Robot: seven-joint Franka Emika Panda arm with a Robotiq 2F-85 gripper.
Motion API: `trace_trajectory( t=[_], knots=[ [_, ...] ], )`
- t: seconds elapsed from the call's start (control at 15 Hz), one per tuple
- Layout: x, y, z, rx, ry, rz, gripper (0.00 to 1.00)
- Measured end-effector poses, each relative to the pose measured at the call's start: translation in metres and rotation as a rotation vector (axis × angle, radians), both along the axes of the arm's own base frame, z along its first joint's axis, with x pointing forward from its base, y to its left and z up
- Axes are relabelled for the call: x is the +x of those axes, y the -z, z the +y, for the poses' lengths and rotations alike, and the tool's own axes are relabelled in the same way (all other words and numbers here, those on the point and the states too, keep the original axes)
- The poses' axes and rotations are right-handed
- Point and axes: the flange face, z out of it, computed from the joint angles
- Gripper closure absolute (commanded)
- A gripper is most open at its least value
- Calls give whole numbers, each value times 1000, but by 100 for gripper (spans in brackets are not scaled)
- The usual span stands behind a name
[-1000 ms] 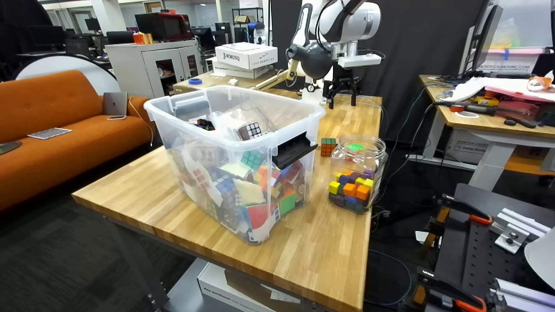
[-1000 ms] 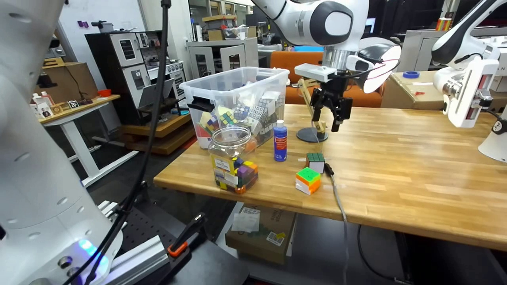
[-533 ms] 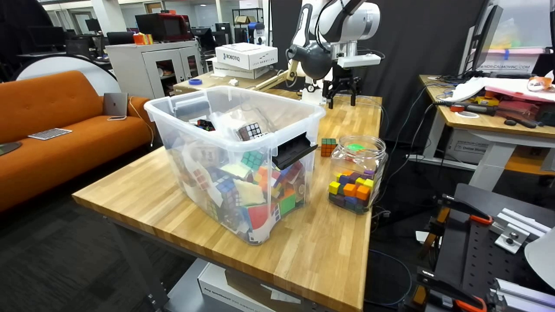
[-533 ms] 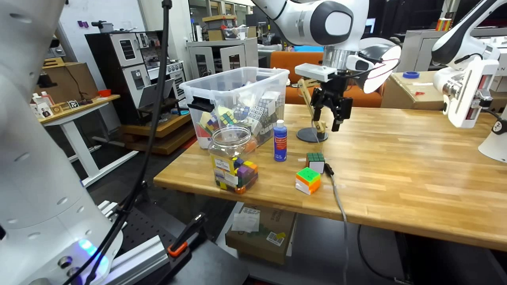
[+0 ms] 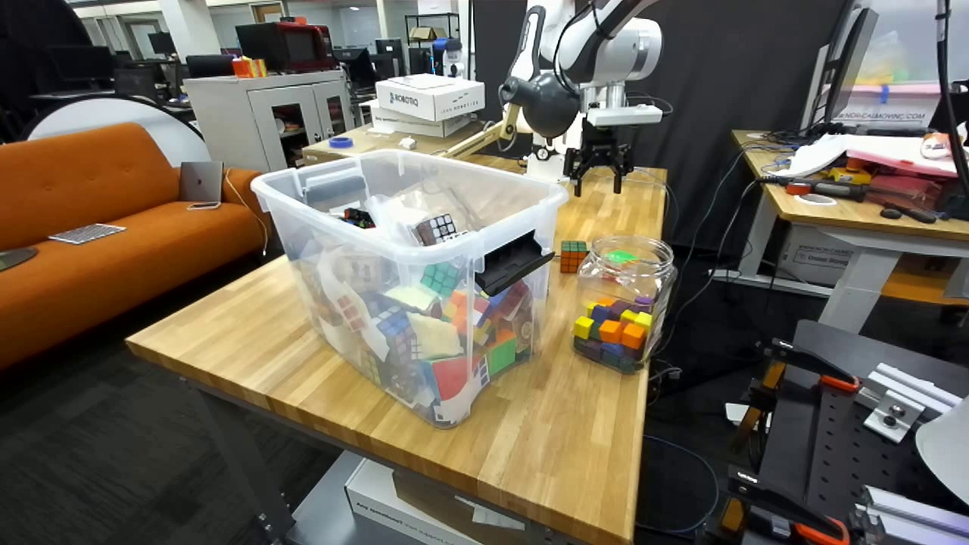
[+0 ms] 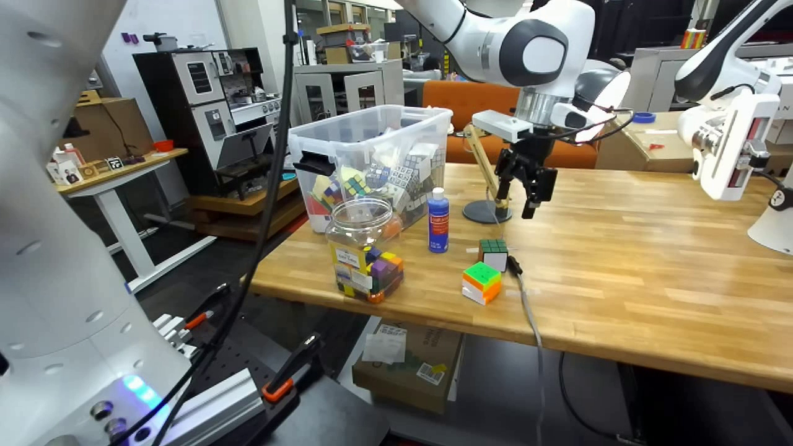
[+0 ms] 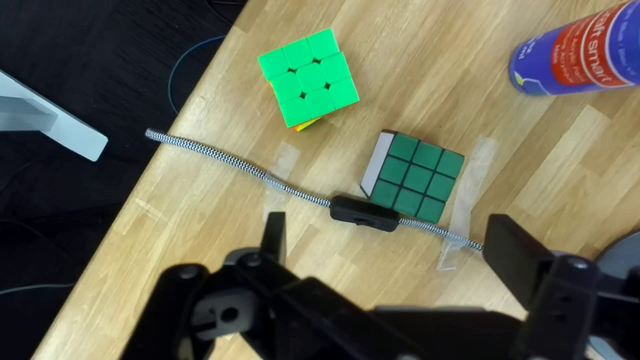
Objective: Turn off the lamp
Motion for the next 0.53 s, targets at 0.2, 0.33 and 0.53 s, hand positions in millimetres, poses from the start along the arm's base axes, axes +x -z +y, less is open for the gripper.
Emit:
trace_trajectory(
  t=[0.2,0.33,0.53],
  knots=[
    [11,19,-6,-12,35,8,0],
    [20,31,-6,-20,51,12,0],
    [29,43,-8,-29,74,17,0]
  ],
)
